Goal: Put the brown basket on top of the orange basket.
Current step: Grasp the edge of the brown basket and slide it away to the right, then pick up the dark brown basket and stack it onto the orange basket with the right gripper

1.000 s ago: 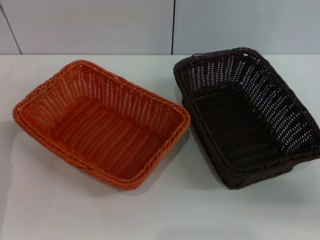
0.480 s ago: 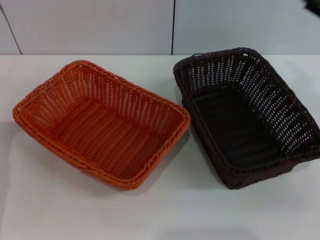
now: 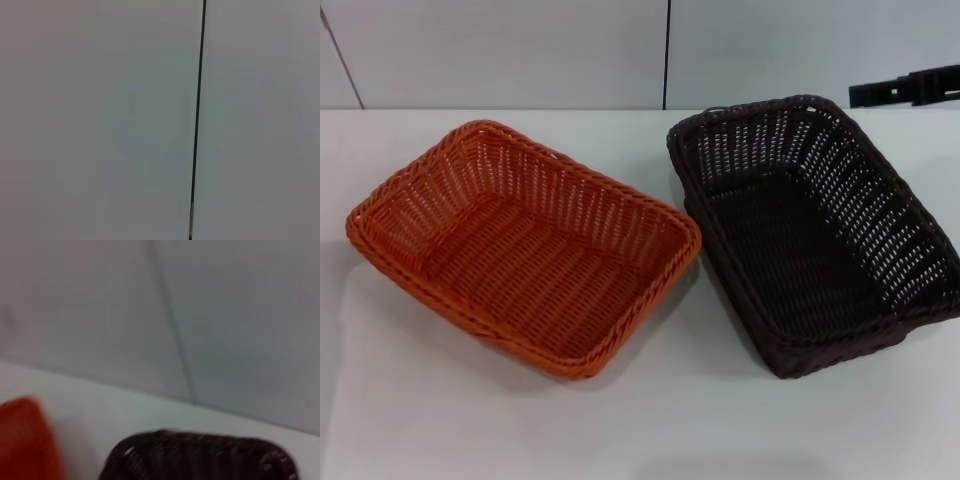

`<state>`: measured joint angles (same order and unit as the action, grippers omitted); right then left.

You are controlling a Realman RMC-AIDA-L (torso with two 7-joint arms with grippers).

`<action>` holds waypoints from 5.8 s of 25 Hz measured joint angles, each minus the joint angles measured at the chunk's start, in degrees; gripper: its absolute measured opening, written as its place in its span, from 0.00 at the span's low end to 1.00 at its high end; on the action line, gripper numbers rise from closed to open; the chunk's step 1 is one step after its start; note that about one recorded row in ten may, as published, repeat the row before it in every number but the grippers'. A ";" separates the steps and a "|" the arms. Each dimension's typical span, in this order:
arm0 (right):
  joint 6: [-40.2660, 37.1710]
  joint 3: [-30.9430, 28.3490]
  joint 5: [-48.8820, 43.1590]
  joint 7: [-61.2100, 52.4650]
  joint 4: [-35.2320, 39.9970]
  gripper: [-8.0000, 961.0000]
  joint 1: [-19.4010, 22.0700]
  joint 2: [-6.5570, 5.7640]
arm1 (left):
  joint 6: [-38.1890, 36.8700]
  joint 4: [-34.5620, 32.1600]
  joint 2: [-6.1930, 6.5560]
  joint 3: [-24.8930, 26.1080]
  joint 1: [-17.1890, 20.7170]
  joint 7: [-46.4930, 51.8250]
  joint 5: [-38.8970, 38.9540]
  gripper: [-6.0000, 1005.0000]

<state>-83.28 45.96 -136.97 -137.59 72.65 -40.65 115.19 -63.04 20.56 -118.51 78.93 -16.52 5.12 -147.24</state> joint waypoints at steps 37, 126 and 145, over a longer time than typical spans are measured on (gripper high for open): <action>-35.70 11.83 -8.71 23.82 11.12 0.82 -4.37 0.78 | 3.73 -2.48 -0.06 2.96 -2.34 -0.10 -0.07 0.81; -24.38 24.90 -17.16 27.75 11.73 0.17 -2.39 3.55 | 3.06 -2.42 0.16 11.42 -0.53 -2.73 0.45 0.81; -33.58 27.42 -24.49 28.36 26.29 0.16 -7.79 3.51 | 0.20 -2.68 -0.11 13.45 0.00 0.16 0.57 0.81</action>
<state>-116.87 73.38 -161.46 -109.23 98.94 -48.45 118.69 -62.84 17.89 -118.62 92.38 -16.52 5.28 -146.67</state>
